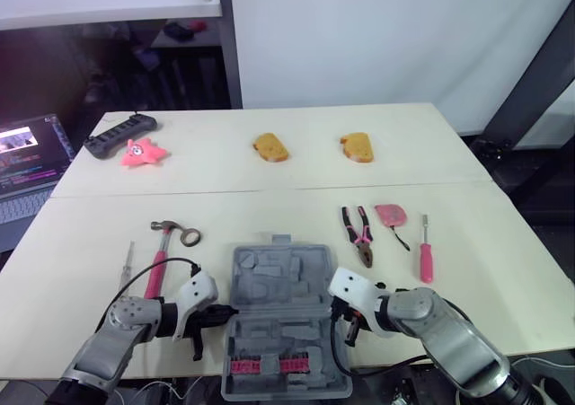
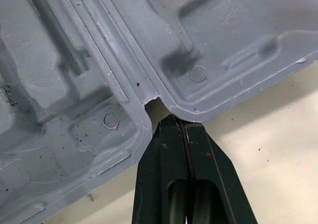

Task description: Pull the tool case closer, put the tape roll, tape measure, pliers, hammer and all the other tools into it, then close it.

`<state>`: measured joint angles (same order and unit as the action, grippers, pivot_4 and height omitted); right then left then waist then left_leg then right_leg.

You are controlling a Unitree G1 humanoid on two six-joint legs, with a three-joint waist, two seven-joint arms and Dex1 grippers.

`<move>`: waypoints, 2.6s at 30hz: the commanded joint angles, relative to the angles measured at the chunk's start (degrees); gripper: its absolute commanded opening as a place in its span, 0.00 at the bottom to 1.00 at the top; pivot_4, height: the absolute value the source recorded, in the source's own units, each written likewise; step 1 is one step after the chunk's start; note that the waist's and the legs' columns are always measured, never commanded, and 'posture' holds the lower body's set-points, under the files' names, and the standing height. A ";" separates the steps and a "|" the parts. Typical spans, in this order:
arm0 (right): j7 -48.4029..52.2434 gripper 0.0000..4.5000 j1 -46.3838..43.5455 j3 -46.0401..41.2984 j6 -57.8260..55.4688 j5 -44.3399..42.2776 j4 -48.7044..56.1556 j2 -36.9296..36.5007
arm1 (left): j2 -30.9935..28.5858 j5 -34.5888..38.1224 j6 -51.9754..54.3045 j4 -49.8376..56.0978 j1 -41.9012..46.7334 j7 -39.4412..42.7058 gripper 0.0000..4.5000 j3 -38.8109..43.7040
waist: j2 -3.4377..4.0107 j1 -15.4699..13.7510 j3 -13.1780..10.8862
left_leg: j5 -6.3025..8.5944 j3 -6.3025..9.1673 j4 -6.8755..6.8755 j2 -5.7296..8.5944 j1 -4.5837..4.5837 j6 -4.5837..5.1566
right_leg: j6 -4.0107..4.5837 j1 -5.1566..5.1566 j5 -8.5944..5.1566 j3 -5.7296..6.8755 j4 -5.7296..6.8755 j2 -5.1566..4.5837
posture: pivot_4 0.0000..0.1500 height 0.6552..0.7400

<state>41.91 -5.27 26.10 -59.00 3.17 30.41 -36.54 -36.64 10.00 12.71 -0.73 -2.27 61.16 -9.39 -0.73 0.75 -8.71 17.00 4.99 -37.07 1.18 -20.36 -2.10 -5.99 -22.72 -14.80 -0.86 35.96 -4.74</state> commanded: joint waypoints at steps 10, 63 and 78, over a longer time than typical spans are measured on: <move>-0.75 0.00 8.50 -15.71 4.16 -6.64 -5.05 -6.21 | -6.58 -1.80 -5.86 -11.51 -0.52 -1.57 0.01 3.56 | 0.07 -0.16 0.08 | 0.00 0.01 0.00 -0.01 0.00 -0.01 | -0.04 0.07 -0.05 0.00 -0.11 -0.07 | 1.00 1.00; -11.27 1.00 0.73 -37.59 3.77 -52.34 20.56 -14.03 | -14.64 5.62 -5.03 -31.33 32.13 21.15 0.99 11.28 | -0.57 0.40 -1.62 | -0.18 -0.45 -0.15 0.00 -1.00 -0.26 | -0.21 -0.80 0.23 0.11 0.06 -0.15 | 1.00 1.00; -9.78 1.00 -30.94 -3.68 2.50 -33.34 5.60 -4.84 | -9.74 -17.20 -31.80 -67.60 56.39 22.47 0.99 -3.59 | -0.52 0.23 -1.70 | -0.13 -0.29 -0.95 0.01 -2.52 -0.12 | -0.36 -2.01 0.33 0.33 0.37 -0.09 | 1.00 1.00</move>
<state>31.87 -35.32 22.38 -57.38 -31.50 35.45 -41.77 -46.33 -6.19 -17.35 -67.21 52.79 83.38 -12.76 -1.24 0.98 -10.41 16.91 4.69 -38.07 1.19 -22.91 -2.14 -6.40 -24.73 -14.43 -0.54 36.33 -4.84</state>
